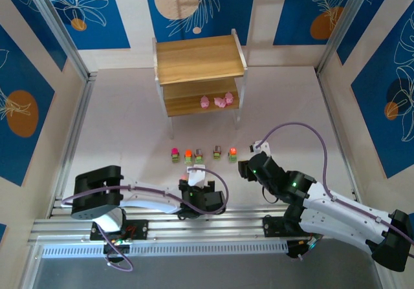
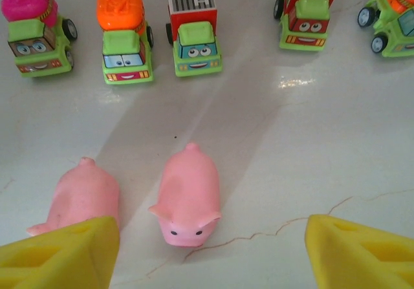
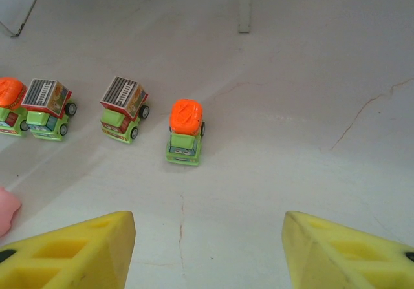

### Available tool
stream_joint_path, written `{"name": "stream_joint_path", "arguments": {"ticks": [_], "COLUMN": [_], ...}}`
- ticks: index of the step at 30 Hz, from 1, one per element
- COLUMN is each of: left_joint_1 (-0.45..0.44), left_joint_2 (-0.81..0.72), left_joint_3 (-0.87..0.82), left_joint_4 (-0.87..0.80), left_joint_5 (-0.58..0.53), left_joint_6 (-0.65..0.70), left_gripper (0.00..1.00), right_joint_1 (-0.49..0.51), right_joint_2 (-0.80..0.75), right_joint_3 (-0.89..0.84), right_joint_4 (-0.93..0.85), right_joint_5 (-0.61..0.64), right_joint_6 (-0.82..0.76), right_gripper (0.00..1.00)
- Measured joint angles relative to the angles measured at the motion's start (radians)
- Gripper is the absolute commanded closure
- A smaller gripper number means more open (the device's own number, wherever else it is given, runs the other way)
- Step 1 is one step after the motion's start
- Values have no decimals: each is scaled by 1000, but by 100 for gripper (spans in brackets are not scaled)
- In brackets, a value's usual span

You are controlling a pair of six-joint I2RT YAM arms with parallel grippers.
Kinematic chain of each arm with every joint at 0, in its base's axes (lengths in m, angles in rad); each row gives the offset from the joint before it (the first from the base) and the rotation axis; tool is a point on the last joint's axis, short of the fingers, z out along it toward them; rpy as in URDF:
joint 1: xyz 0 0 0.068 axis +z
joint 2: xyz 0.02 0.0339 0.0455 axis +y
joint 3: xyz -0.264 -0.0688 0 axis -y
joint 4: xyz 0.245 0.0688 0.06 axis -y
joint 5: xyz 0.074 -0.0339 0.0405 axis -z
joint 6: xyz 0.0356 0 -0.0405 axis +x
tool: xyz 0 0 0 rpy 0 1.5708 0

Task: Place and organize the plastic toys onto the shelf

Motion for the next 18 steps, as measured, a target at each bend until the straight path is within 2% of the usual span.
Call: {"name": "stream_joint_path", "arguments": {"ticks": [5,18], "left_joint_1": [3,48], "left_joint_2": [29,51], "left_joint_3": [4,18], "left_joint_4": [3,32], "left_joint_5": [8,25], "left_joint_6": [-9,-24], "left_gripper": [28,31], "right_joint_1": [0,0], "right_joint_2": [0,-19], "right_joint_3": [-1,-12], "right_joint_4": [3,3], "right_joint_5": [0,-4], "right_joint_6": [0,0], "right_gripper": [50,58]}}
